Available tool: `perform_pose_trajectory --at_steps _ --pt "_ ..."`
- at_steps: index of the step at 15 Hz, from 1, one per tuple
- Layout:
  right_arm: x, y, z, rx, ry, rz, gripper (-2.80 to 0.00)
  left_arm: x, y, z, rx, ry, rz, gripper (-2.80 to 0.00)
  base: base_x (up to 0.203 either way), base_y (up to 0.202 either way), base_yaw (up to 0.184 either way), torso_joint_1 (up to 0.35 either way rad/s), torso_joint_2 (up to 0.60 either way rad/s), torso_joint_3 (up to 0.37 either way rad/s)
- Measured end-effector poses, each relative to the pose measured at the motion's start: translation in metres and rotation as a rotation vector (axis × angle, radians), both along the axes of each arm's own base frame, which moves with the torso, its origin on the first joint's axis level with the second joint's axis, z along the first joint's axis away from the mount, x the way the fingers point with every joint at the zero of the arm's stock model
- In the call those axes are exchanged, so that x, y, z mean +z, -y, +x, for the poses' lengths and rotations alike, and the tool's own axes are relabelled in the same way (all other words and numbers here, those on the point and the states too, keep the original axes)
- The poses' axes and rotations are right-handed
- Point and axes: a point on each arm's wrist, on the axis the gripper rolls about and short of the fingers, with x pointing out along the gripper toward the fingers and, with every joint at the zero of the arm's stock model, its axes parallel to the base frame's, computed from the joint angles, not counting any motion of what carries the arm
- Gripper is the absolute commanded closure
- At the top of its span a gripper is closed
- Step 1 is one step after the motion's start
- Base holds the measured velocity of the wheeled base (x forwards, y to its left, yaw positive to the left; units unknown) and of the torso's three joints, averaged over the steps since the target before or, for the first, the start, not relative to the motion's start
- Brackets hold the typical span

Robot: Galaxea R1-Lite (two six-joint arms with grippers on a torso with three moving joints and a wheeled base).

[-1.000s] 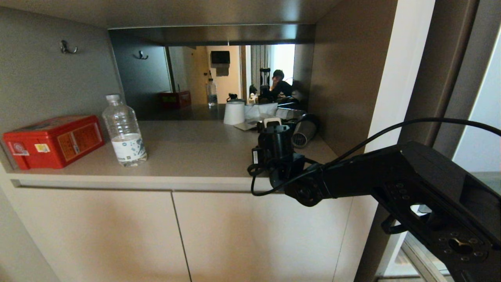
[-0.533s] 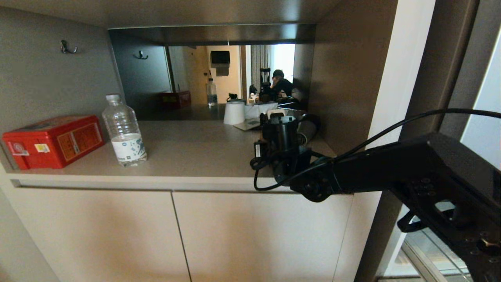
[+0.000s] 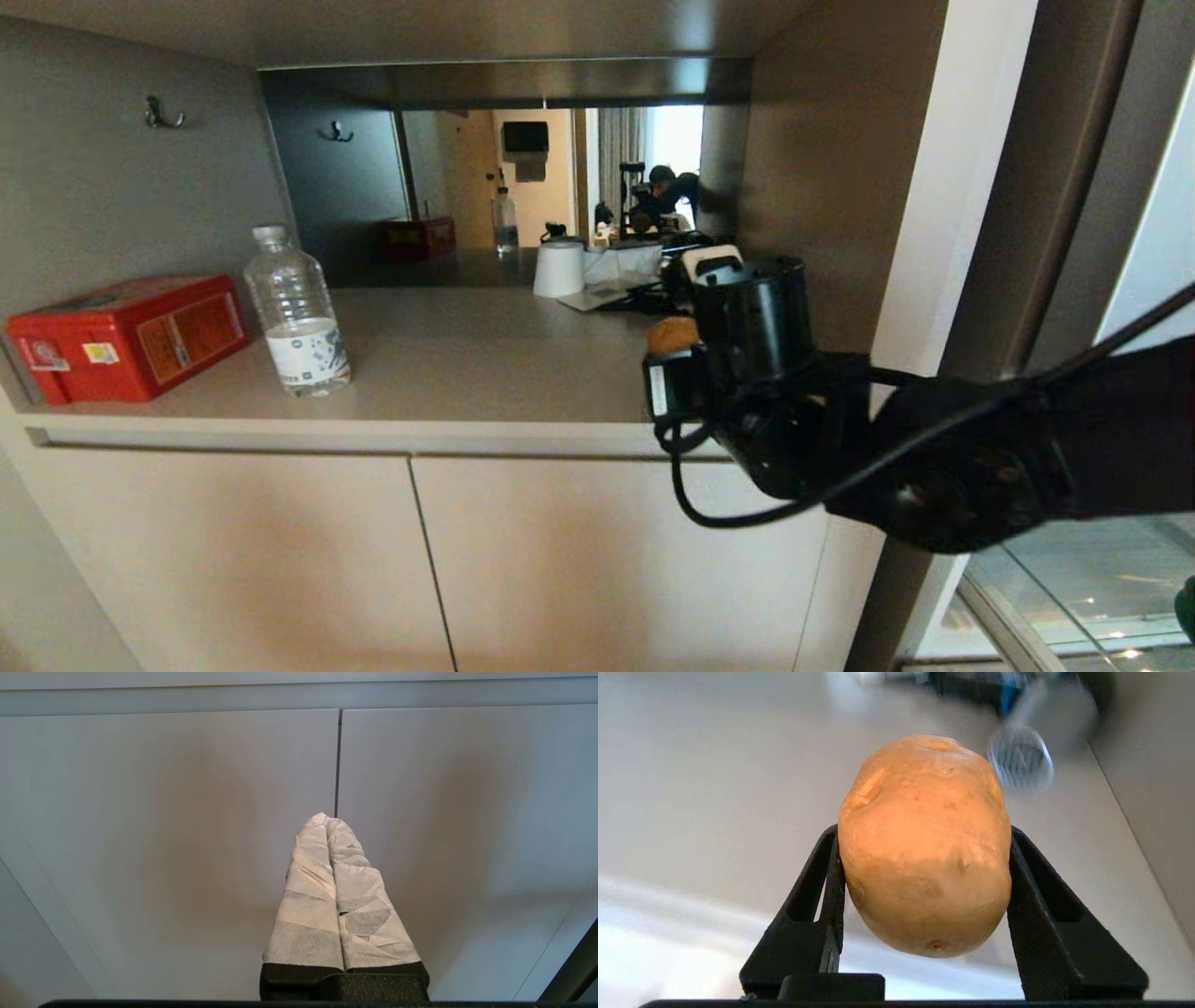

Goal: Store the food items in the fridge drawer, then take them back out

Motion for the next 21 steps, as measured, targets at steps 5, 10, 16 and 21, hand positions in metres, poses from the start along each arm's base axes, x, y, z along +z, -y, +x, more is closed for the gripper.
perform_pose_trajectory --at_steps 5,10,16,21 --pt "-0.013 0.064 -0.086 0.007 -0.180 -0.042 0.00 0.000 0.000 0.000 0.000 0.000 0.000 0.00 0.000 0.000 0.000 0.000 0.00 0.000" --pt "-0.029 0.140 -0.135 -0.110 -0.311 -0.069 0.00 0.000 0.000 0.000 0.000 0.000 0.000 0.00 0.000 0.000 0.000 0.000 0.00 0.000" --pt "-0.034 0.193 -0.138 -0.350 -0.322 -0.030 0.00 0.000 0.000 0.000 -0.001 0.000 0.000 0.00 0.000 0.000 0.000 0.000 0.00 0.000" --pt "-0.039 0.222 -0.133 -0.539 -0.334 -0.003 0.00 0.000 0.000 0.000 -0.001 0.000 0.000 0.00 0.000 0.000 0.000 0.000 0.00 0.000"
